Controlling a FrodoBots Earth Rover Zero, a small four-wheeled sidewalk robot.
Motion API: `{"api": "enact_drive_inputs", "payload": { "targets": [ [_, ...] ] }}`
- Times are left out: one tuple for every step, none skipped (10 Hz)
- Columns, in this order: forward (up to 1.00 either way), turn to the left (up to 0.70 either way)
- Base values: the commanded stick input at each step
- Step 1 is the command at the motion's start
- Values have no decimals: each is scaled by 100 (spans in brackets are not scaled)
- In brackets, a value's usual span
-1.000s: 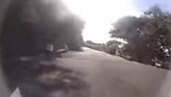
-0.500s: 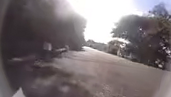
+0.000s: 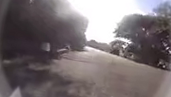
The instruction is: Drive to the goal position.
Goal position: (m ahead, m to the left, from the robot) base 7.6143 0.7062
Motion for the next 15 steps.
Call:
{"api": "enact_drive_inputs", "payload": {
  "targets": [
    [70, -26],
    [70, -32],
    [70, -33],
    [70, -27],
    [70, -21],
    [70, -15],
    [70, 0],
    [70, 0],
    [70, 0],
    [70, -1],
    [70, -3],
    [70, -19],
    [70, -25],
    [70, -31],
    [70, -35]
  ]
}}
